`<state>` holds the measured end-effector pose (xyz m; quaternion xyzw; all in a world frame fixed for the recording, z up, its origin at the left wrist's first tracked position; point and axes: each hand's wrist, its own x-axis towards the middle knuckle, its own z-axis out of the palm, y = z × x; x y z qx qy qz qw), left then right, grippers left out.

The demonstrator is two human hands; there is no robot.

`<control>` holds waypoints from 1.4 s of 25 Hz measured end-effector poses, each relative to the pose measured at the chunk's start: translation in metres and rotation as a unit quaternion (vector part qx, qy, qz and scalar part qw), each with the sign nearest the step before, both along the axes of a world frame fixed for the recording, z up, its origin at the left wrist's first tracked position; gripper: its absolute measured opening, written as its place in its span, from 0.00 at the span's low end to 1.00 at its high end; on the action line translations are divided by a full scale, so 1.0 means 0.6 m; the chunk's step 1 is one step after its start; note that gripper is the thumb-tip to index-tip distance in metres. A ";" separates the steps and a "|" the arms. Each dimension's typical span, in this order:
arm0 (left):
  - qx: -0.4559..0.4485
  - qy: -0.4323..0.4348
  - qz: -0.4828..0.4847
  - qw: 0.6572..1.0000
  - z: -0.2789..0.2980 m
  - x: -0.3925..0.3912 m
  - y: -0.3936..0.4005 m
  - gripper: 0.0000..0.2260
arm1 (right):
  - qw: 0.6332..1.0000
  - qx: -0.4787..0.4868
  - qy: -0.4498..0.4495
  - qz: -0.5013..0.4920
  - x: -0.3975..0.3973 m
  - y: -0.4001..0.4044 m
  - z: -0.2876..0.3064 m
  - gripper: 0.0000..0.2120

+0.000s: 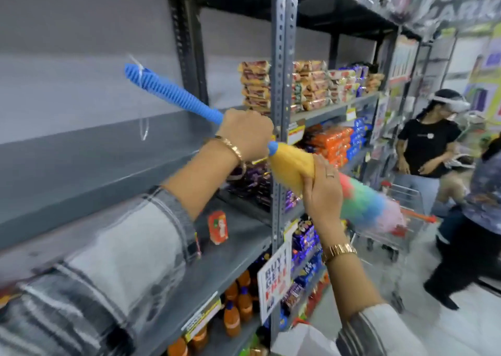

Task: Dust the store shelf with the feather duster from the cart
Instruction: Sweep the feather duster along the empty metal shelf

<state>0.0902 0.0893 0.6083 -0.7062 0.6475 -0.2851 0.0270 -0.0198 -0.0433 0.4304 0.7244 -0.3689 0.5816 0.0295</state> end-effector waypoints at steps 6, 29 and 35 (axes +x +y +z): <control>-0.126 0.180 0.077 0.973 0.100 0.164 0.183 0.11 | 0.981 -0.186 -0.024 0.057 0.146 0.077 0.172 0.21; -0.236 0.162 0.414 0.864 0.055 0.386 0.434 0.14 | 0.907 -0.126 0.028 0.402 0.399 0.341 0.174 0.33; -0.192 0.250 0.427 0.847 0.035 0.389 0.494 0.11 | 0.910 -0.156 0.036 0.383 0.400 0.344 0.176 0.31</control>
